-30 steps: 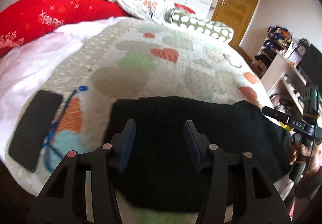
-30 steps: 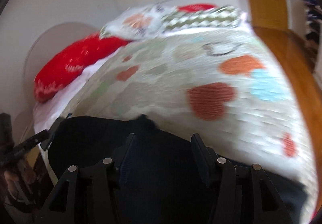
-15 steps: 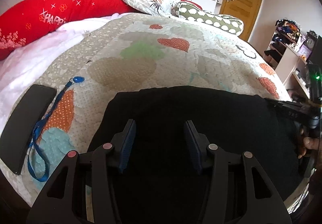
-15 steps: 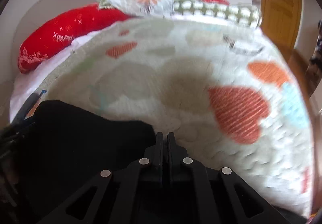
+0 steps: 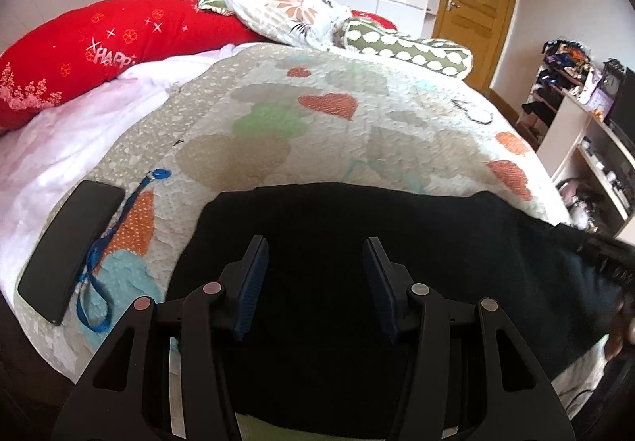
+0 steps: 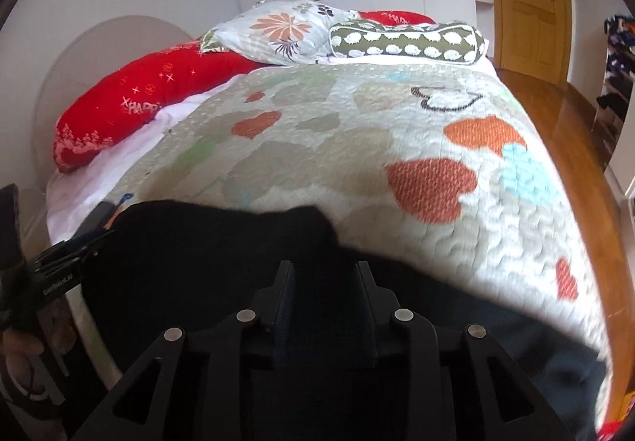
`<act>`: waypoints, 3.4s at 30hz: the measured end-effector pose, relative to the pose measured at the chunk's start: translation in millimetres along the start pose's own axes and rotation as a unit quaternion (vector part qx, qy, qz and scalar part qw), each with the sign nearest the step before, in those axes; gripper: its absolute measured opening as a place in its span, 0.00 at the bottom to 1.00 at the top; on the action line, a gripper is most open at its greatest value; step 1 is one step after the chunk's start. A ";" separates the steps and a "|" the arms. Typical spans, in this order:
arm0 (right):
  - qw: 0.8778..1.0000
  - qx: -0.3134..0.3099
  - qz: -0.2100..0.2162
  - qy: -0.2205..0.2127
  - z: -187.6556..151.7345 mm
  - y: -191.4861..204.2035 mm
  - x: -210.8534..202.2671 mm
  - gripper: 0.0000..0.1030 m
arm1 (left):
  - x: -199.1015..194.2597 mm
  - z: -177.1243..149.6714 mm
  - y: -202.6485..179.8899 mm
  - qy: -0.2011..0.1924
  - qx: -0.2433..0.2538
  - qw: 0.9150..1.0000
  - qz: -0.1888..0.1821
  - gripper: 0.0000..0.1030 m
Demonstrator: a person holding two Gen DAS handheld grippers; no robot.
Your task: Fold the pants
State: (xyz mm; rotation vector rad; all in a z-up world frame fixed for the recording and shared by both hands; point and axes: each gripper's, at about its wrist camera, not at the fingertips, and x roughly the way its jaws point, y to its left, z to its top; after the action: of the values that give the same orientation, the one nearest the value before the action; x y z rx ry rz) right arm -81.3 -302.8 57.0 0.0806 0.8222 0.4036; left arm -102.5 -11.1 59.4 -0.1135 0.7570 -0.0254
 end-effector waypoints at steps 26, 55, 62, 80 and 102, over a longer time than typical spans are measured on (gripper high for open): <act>1.000 0.022 -0.017 0.003 -43.2 -3.1 -23.7 0.41 | 3.6 -13.6 -52.6 0.027 0.019 0.996 -0.078 0.48; 0.976 0.202 -0.062 -0.050 -132.6 -137.1 -149.2 0.49 | 35.0 7.1 -259.4 0.099 0.226 0.934 -0.260 0.60; 0.970 0.234 -0.052 -0.037 -142.9 -152.7 -139.8 0.55 | 58.5 5.3 -330.1 0.134 0.315 0.890 -0.301 0.60; 0.952 0.286 0.019 -0.110 -124.1 -175.9 -104.5 0.27 | 85.2 7.6 -346.2 0.122 0.301 0.905 -0.274 0.62; 0.984 0.057 0.168 -0.013 -57.6 -3.8 -59.6 0.46 | 13.0 26.5 -86.6 0.075 0.044 0.976 -0.199 0.62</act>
State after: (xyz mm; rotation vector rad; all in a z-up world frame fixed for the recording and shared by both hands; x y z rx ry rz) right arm -158.2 -333.8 58.4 0.3329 0.8062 0.6718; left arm -73.3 -95.5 79.4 -0.1798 0.8730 -0.4531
